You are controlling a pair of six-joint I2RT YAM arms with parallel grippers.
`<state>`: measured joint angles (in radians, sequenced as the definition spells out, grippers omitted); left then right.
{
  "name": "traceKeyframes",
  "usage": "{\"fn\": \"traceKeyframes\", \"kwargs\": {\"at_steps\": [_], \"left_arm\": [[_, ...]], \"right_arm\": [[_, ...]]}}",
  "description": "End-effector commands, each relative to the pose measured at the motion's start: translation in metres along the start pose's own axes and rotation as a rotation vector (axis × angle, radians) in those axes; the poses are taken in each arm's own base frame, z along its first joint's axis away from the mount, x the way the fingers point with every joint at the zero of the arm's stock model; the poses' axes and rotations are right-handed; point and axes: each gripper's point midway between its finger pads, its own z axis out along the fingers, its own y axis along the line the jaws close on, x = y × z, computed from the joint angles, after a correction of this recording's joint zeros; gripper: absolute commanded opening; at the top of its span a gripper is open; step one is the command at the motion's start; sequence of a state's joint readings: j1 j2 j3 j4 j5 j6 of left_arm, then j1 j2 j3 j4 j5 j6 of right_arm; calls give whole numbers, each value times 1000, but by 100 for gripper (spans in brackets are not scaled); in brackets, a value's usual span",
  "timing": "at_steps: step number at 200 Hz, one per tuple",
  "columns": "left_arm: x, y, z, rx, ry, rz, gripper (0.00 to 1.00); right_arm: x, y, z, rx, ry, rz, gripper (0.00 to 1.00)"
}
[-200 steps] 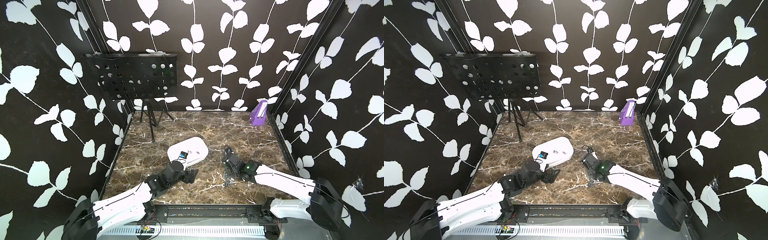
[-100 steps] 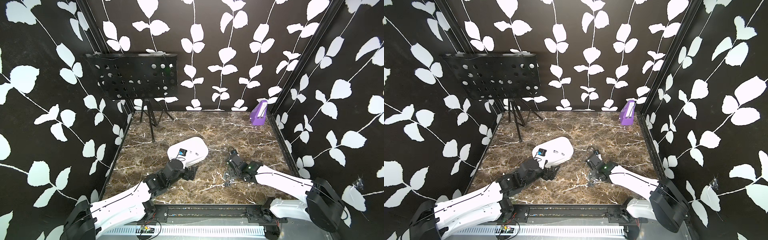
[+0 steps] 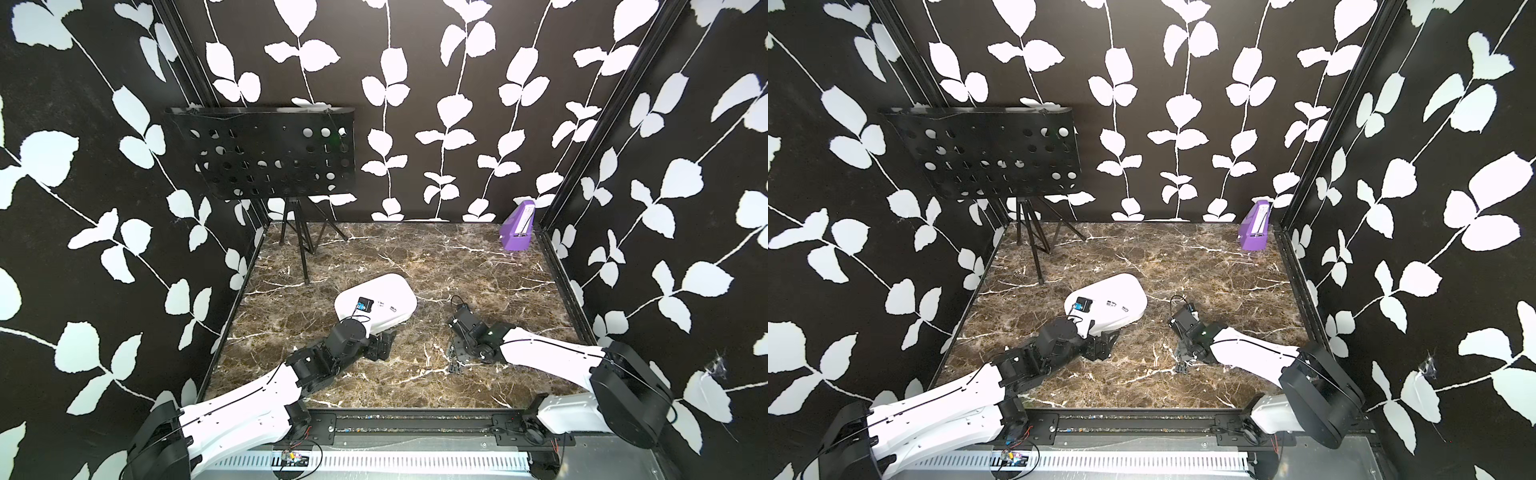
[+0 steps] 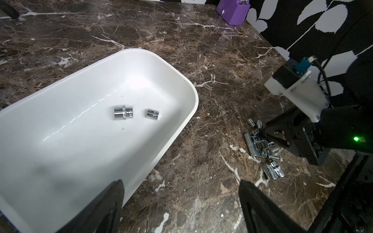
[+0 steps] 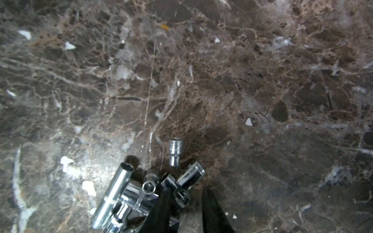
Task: Put the socket on the desktop into the storage box
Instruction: Pick up the socket head from the center of the board.
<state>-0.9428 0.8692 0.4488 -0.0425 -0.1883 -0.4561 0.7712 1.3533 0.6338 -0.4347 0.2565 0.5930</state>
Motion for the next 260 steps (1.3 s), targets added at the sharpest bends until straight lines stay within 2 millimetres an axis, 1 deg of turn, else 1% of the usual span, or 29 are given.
{"fn": "traceKeyframes", "kwargs": {"at_steps": [1,43,117,175,260], "left_arm": [[4,1,0,-3,4,3,89],[4,1,1,-4,7,4,89],[3,0,0,-1,5,0,89],[3,0,-1,0,3,-1,89],[3,0,-1,3,2,-2,89]], "right_arm": [[-3,-2,1,11,-7,-2,30],[-3,-1,6,28,11,-13,29],[-2,-8,10,56,26,-9,29],[-1,-12,14,58,44,11,35],[0,-14,18,39,66,43,38]]}}
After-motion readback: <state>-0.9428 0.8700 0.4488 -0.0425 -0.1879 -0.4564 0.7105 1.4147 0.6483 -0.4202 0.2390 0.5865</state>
